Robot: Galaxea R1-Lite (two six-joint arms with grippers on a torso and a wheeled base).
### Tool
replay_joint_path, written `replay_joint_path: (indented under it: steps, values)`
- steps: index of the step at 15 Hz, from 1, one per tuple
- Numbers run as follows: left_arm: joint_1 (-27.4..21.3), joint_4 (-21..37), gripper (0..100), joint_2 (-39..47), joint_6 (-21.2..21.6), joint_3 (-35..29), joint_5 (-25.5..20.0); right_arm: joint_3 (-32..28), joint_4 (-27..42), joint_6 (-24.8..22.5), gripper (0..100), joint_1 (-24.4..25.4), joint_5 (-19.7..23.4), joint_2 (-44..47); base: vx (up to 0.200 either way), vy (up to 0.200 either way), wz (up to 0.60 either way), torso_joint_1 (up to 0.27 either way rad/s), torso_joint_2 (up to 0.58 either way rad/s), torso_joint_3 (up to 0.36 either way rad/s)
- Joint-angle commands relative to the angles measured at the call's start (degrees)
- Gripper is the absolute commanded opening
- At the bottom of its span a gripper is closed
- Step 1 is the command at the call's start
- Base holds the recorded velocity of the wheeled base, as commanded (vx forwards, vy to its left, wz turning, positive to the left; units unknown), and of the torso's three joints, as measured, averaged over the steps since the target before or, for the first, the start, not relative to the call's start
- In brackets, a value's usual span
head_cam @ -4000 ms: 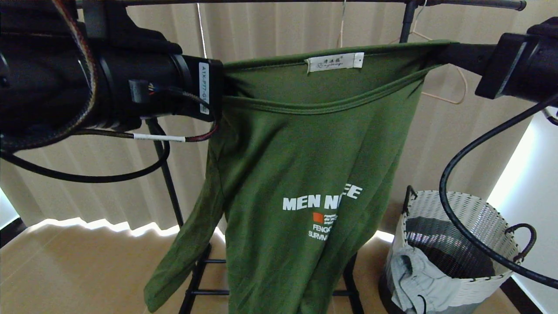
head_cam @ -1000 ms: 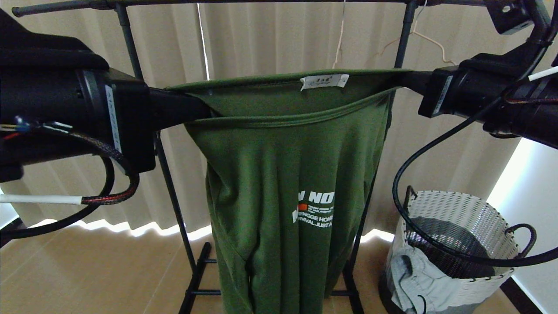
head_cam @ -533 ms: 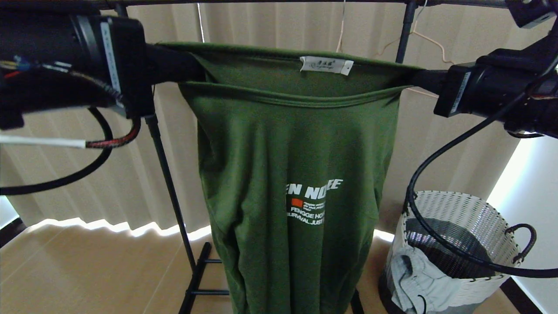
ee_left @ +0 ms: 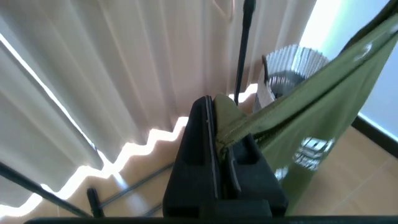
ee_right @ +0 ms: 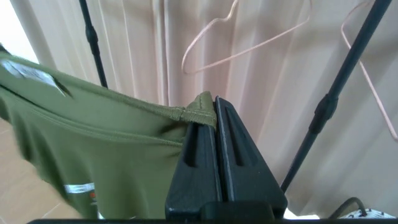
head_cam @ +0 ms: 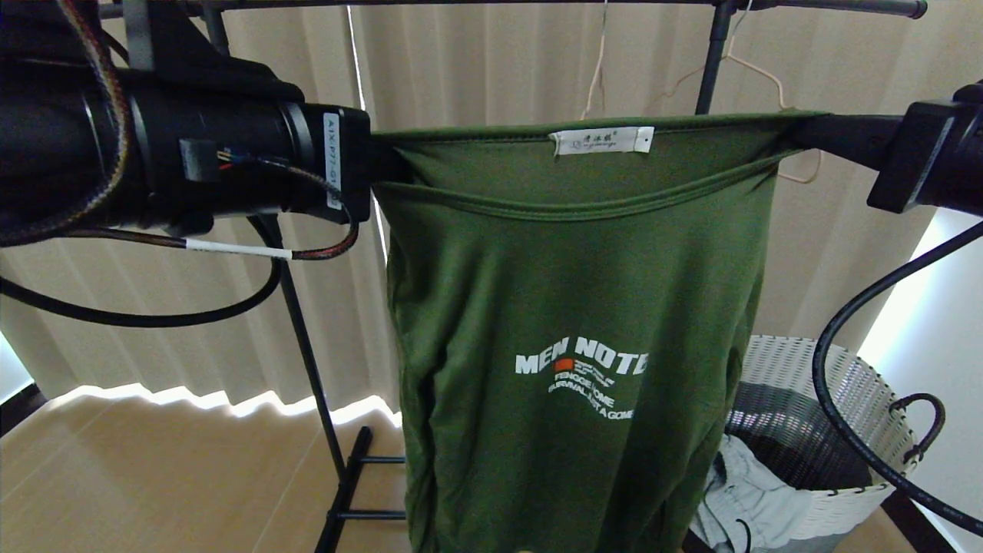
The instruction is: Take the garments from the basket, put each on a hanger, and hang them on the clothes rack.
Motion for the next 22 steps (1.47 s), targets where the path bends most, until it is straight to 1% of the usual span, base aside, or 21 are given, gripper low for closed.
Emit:
replay_joint_path:
  steps: [1, 4, 9, 11, 21, 22]
  values:
    - [-0.09, -0.14, 0, -0.81, -0.05, 1.6, 0.1, 0.21, -0.01, -0.01, 0, 0.01, 0.1, -0.2, 0.0, 0.0, 0.0, 0.0, 0.0, 0.0]
    - [-0.36, -0.23, 0, -1.07, 0.04, 1.95, 0.01, 0.38, 0.43, -0.01, 0, 0.01, 0.01, -0.29, 0.0, 0.0, 0.0, 0.0, 0.0, 0.0]
    - [-0.27, -0.23, 0, -1.07, 0.65, -0.24, 0.01, 0.21, 1.57, -0.09, 0, 0.01, -0.16, -0.46, 0.0, 0.0, 0.0, 0.0, 0.0, 0.0]
    - [-0.27, -0.23, 0, -1.07, 0.65, -0.07, 0.01, 0.12, 2.62, -0.09, 0, 0.01, -0.25, -0.46, 0.0, 0.0, 0.0, 0.0, 0.0, 0.0]
    - [-0.27, -0.23, 0, -1.07, 0.65, 0.9, 0.1, 0.3, 3.24, -0.09, 0, 0.01, -0.25, -0.64, 0.0, 0.0, 0.0, 0.0, 0.0, 0.0]
    - [-0.27, -0.23, 0, -1.07, 0.65, 0.99, 0.1, 0.38, 3.24, -0.18, 100, 0.01, -0.25, -0.64, 0.0, 0.0, 0.0, 0.0, 0.0, 0.0]
